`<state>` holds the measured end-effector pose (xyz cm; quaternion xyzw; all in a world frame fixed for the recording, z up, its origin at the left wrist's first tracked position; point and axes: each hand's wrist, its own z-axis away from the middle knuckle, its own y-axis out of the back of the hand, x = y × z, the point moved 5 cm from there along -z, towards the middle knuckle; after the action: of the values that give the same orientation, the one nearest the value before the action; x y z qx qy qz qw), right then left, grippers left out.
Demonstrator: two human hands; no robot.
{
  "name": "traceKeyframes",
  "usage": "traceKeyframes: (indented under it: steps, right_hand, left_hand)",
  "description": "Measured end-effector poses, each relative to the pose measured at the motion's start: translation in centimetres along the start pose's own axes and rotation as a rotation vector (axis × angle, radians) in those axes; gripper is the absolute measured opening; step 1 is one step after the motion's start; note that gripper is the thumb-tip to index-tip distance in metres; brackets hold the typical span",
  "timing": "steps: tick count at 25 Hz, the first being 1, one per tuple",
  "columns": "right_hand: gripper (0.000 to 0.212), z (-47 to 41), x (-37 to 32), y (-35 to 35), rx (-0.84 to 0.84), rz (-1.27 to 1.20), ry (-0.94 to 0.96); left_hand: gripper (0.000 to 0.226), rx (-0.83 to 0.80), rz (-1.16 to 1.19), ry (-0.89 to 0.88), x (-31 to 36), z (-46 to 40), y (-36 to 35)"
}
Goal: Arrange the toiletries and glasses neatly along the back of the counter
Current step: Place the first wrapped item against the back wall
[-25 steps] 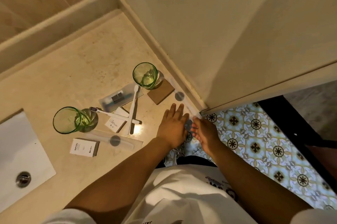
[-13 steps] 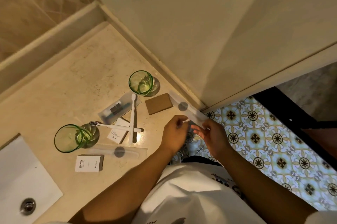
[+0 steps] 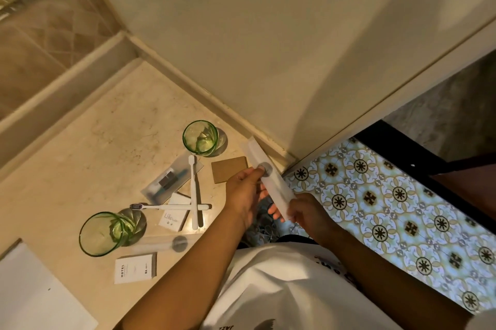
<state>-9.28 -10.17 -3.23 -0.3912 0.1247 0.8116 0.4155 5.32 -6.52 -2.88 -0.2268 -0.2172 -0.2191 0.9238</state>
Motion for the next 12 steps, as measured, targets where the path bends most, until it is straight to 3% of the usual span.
traceKeyframes:
  steps: [5,8,10,12]
  right_hand:
    - [0.033,-0.5,-0.6,-2.6,-0.084,-0.128,0.026]
    - [0.018,-1.3,-2.7,-4.8,-0.076,-0.215,0.040]
    - [0.004,-2.0,-4.5,-6.9,-0.069,-0.191,0.074]
    - [0.010,-2.8,-6.2,-9.0,-0.079,-0.119,0.094]
  left_hand:
    - [0.007,-0.010,-0.069,-0.111,3.0,1.6,1.4]
    - [0.008,0.018,-0.067,-0.231,5.8,1.8,3.4]
    - [0.007,0.048,-0.060,-0.298,8.1,2.0,5.1]
    - [0.005,0.096,-0.064,-0.344,10.3,2.4,7.0]
